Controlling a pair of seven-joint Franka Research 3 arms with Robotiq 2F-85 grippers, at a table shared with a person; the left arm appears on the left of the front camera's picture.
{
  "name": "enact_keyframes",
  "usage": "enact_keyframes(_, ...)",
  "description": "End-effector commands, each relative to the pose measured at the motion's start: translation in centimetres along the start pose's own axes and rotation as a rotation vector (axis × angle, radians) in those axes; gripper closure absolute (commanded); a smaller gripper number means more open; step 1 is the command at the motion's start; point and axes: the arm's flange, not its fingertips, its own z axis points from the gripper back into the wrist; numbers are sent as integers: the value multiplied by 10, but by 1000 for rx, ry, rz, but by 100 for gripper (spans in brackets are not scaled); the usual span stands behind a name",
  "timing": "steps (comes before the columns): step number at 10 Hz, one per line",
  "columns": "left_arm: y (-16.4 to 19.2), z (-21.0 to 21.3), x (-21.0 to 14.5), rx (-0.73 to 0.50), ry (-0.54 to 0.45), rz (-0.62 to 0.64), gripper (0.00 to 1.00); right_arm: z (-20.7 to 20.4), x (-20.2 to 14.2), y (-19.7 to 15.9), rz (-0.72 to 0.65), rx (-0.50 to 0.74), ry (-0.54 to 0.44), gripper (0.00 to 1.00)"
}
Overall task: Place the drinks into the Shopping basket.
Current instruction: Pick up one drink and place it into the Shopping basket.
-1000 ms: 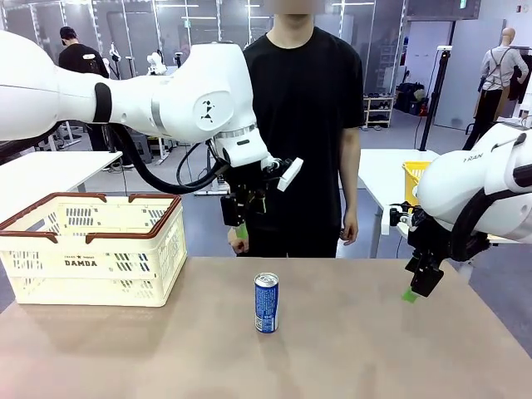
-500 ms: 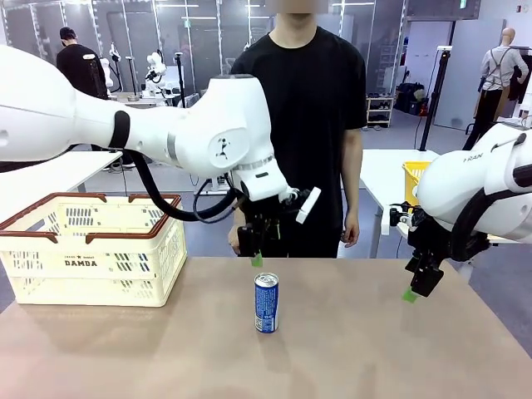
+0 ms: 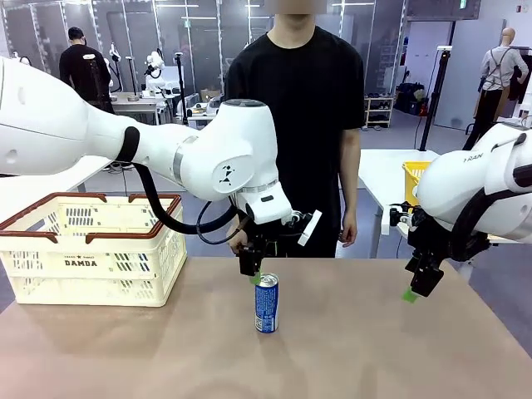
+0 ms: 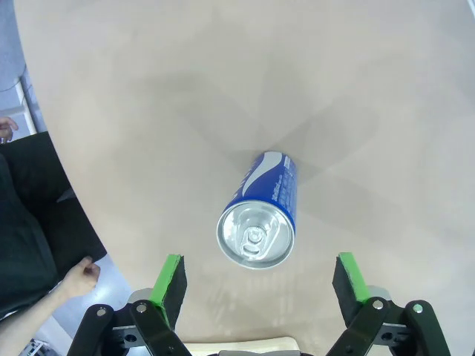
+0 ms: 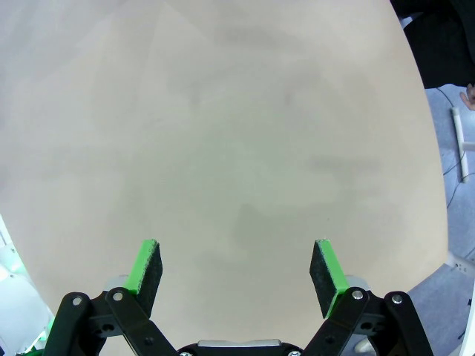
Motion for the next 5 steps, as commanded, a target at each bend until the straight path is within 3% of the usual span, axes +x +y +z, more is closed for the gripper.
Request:
enact_keyframes(1,-2,-15,1,22,10,29,0,1,-1,2,4,4,6,0)
enact_keyframes(5,2,-38,1,-6,-18,31,0,1,-1,2,4,4,6,0)
